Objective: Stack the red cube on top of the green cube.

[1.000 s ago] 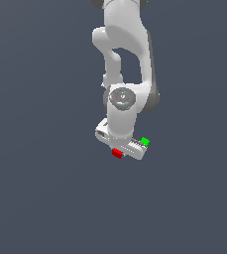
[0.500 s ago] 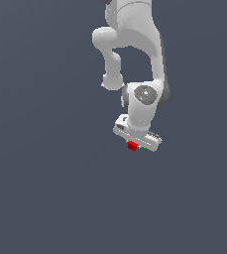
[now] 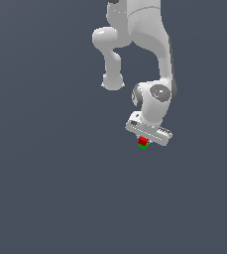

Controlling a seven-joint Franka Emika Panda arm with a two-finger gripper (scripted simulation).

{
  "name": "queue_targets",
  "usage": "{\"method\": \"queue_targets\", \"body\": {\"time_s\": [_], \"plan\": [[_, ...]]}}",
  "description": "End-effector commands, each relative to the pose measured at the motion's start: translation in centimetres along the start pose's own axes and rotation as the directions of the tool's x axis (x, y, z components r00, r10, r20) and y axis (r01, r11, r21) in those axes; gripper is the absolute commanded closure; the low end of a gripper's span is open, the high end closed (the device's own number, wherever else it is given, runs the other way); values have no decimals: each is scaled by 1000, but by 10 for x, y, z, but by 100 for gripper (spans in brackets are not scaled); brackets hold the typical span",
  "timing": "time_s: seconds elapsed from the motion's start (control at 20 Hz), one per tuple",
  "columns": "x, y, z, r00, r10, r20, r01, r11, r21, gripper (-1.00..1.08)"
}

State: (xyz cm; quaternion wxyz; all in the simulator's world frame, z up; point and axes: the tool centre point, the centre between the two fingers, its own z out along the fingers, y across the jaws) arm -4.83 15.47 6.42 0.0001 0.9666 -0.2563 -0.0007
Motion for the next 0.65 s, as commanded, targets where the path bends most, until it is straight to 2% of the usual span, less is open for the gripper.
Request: {"method": "queue_targets", "body": {"time_s": [0.0, 0.1, 0.15, 0.6], "plan": [[-6, -3, 2, 1000, 2, -1, -2, 1000, 1, 108], [-7, -4, 2, 1000, 2, -1, -2, 1000, 1, 108], [-7, -4, 2, 1000, 2, -1, -2, 1000, 1, -92], [-7, -4, 2, 1000, 2, -1, -2, 1000, 1, -92]]}}
